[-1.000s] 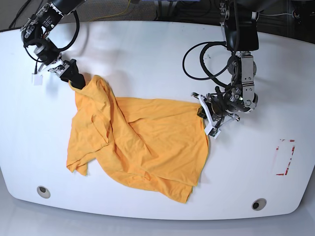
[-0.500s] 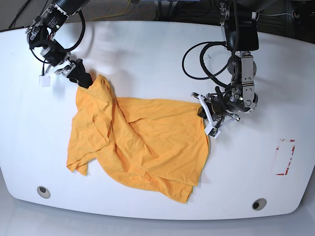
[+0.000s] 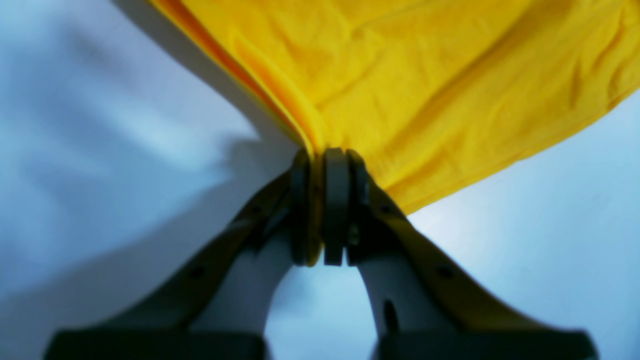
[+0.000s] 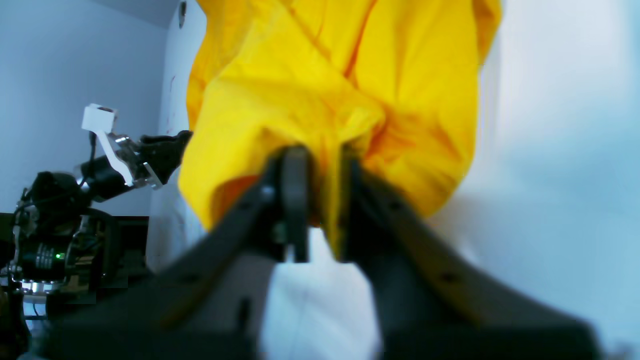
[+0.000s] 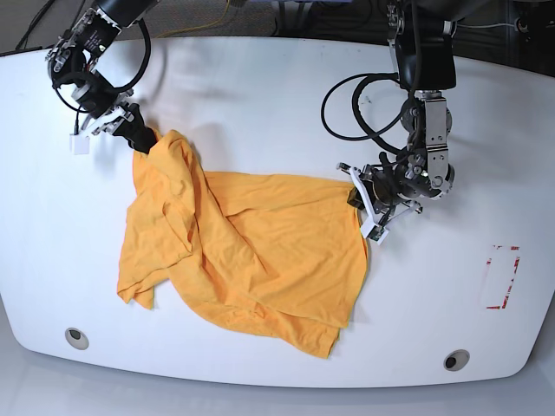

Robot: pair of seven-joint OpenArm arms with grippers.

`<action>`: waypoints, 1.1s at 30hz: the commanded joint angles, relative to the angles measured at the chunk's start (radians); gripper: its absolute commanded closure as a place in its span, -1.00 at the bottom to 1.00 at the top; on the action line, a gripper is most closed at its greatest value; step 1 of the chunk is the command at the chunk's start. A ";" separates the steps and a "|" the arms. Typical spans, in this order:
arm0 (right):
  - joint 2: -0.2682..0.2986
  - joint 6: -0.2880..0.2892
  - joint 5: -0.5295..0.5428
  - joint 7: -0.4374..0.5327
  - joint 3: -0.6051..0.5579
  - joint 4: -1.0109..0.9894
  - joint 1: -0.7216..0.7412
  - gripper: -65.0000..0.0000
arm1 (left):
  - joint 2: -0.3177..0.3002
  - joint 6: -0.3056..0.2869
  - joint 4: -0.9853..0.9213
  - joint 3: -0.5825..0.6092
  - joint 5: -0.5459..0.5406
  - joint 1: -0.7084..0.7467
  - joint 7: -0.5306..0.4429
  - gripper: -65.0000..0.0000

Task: Layout the t-shirt on the table in an organized manner, then fold the t-shirt properly
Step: 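Lift and stretch the t-shirt between both grippers, pulling it apart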

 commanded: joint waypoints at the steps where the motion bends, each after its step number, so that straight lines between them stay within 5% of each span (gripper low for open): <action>1: 0.018 0.002 0.031 0.012 0.003 0.029 0.007 1.00 | -0.002 -0.001 0.006 0.001 0.023 -0.007 0.029 0.90; 16: 0.053 0.002 0.028 0.012 0.004 0.233 0.000 1.00 | -0.005 -0.001 0.119 0.001 0.024 -0.004 0.029 0.90; 33: 0.234 0.002 -0.047 0.018 0.001 0.319 0.127 1.00 | -0.051 -0.001 0.517 0.024 0.023 -0.038 0.035 0.90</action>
